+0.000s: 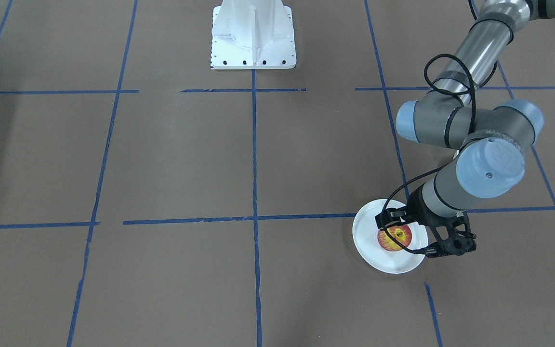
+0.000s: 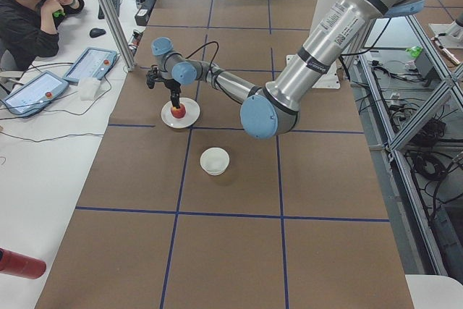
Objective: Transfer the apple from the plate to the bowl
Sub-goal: 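Move the left gripper over the red-yellow apple on the white plate, then lower the left gripper and close it around the apple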
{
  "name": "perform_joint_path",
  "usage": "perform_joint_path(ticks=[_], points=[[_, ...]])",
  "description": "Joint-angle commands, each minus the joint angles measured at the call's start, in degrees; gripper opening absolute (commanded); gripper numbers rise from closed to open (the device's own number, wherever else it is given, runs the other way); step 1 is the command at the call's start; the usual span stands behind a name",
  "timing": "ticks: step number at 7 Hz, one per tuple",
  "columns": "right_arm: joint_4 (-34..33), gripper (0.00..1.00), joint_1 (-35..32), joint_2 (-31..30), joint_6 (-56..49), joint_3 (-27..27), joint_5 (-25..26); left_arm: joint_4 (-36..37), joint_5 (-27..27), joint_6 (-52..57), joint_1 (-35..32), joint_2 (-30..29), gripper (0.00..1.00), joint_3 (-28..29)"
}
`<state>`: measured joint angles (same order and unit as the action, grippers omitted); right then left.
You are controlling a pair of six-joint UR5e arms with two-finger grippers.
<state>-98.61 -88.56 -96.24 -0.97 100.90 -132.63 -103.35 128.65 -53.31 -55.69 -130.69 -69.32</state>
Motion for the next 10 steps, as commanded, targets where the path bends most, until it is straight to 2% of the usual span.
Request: perform_joint_path(ticks=[1, 7, 10], points=[[0.00, 1.00, 0.06, 0.00, 0.00, 0.00, 0.00, -3.17, -0.85, -0.57, 0.06, -1.06, 1.00, 3.66], [0.00, 1.00, 0.06, 0.00, 0.00, 0.00, 0.00, -8.70, -0.86, -0.83, 1.37, -0.70, 1.00, 8.58], [0.00, 1.00, 0.06, 0.00, 0.00, 0.00, 0.00, -8.97, -0.77, -1.00, 2.86, -0.62, 1.00, 8.68]])
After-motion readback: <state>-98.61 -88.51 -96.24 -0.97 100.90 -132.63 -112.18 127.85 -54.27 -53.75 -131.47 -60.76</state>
